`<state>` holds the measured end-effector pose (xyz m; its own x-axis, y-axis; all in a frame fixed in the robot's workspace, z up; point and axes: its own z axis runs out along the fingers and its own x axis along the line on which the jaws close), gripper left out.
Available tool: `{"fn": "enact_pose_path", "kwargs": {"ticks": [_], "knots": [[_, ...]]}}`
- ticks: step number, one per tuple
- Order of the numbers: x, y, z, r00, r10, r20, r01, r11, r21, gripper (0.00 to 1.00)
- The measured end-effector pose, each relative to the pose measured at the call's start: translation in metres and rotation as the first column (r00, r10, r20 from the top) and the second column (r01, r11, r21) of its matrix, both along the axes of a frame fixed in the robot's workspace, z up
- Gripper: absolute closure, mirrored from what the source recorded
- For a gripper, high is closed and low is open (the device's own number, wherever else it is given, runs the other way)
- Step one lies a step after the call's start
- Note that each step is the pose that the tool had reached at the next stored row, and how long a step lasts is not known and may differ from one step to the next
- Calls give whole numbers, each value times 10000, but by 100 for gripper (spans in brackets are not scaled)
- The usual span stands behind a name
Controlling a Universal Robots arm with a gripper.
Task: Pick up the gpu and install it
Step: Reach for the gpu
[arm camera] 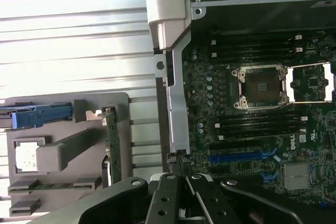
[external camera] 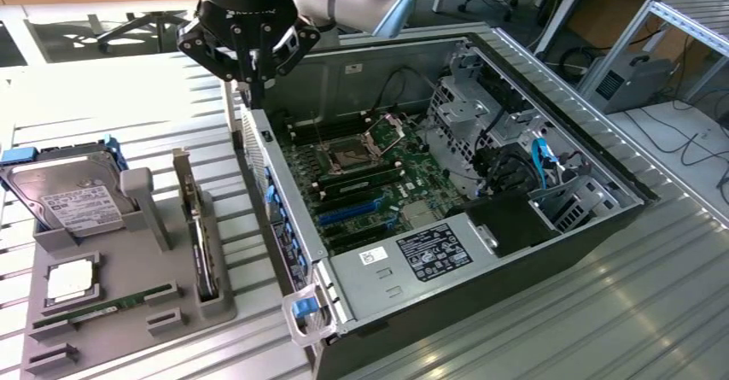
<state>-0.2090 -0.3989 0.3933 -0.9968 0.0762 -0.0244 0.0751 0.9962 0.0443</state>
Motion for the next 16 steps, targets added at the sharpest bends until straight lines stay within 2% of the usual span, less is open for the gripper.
{"fn": "enact_pose_path", "kwargs": {"ticks": [16], "knots": [[-78, 0, 0, 10000, 0, 0, 0, 10000, 0, 89]]}}
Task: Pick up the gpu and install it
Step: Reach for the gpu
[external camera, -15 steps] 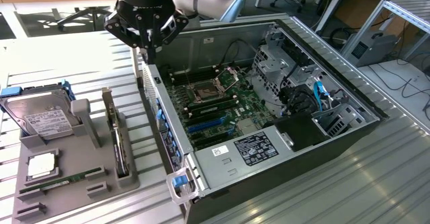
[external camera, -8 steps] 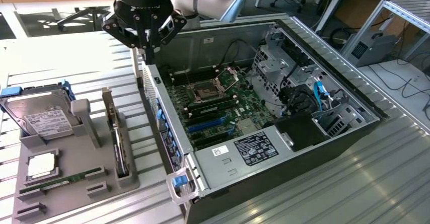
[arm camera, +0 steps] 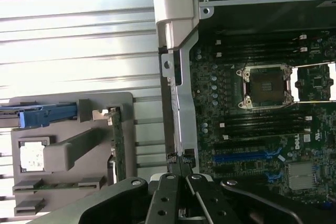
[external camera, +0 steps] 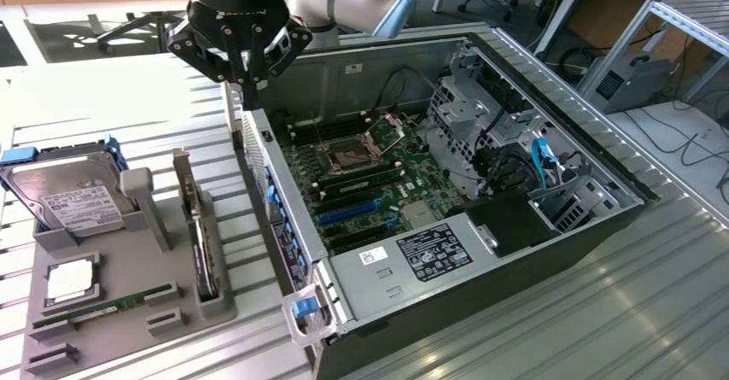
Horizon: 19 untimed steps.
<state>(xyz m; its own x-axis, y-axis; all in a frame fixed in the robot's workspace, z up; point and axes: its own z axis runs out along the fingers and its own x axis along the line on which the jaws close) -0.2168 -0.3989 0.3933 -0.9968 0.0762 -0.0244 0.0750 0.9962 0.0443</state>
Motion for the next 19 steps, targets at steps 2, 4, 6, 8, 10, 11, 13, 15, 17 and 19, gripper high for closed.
{"fn": "enact_pose_path", "kwargs": {"ticks": [2, 4, 6, 8, 10, 11, 13, 15, 17, 19], "knots": [[-9, 0, 0, 10000, 0, 0, 0, 10000, 0, 89], [-17, 0, 0, 10000, 0, 0, 0, 10000, 0, 89], [-26, 0, 0, 10000, -1, 0, 1, 10000, 0, 89], [-40, 0, 0, 10000, -1, 1, 1, 10000, 0, 89], [-50, 0, 0, 10000, 0, 0, 0, 10000, 0, 89], [-55, 0, 0, 10000, 0, 0, 0, 10000, 0, 89], [-64, 0, 0, 10000, -1, 0, 1, 10000, 0, 89], [-72, 0, 0, 10000, -1, 0, 1, 10000, 0, 89], [-81, 0, 0, 10000, 0, 0, 0, 10000, 0, 89], [-89, 0, 0, 10000, 0, 1, 0, 10000, 1, 89]]}}
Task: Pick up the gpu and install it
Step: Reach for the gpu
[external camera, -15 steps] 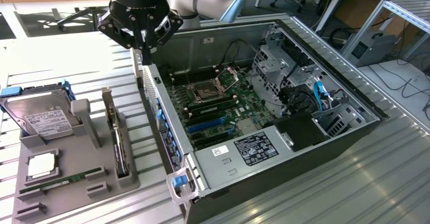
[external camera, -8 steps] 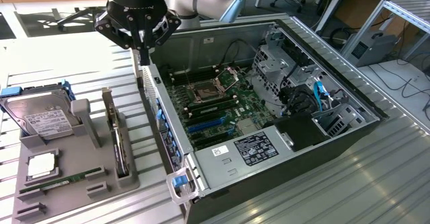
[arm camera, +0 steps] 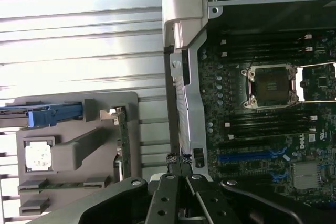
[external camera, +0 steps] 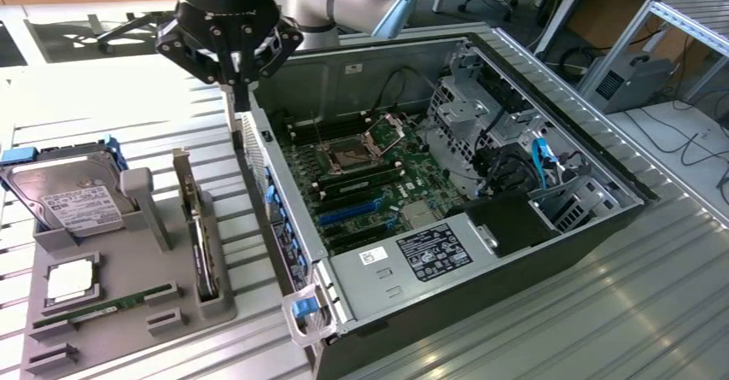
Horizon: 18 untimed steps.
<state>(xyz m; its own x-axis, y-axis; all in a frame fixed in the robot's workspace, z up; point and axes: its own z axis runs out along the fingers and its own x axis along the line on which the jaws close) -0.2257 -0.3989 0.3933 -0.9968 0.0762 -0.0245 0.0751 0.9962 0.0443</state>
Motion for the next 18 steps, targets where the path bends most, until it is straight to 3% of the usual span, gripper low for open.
{"fn": "enact_pose_path", "kwargs": {"ticks": [18], "knots": [[-80, 0, 0, 10000, 0, 0, 0, 10000, 0, 89]]}}
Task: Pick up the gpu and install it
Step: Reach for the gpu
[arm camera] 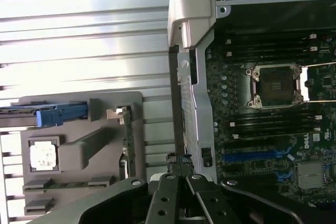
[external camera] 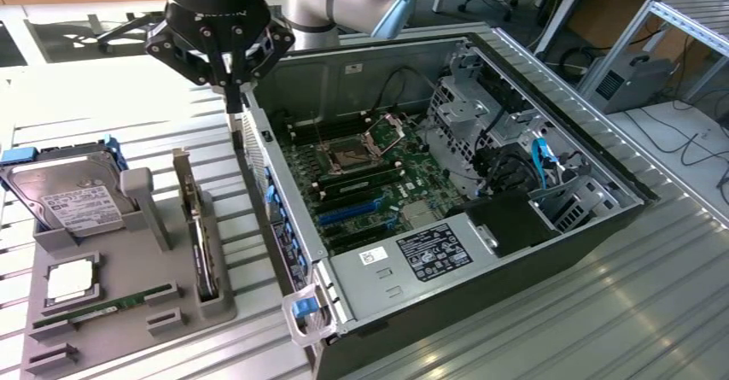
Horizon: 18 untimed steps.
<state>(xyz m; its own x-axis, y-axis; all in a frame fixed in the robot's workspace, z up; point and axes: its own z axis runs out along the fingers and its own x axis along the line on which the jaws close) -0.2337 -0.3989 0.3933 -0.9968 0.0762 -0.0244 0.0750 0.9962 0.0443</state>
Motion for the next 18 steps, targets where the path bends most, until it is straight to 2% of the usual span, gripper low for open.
{"fn": "enact_pose_path", "kwargs": {"ticks": [18], "knots": [[-62, 0, 0, 10000, -1, 0, 1, 10000, -1, 89]]}}
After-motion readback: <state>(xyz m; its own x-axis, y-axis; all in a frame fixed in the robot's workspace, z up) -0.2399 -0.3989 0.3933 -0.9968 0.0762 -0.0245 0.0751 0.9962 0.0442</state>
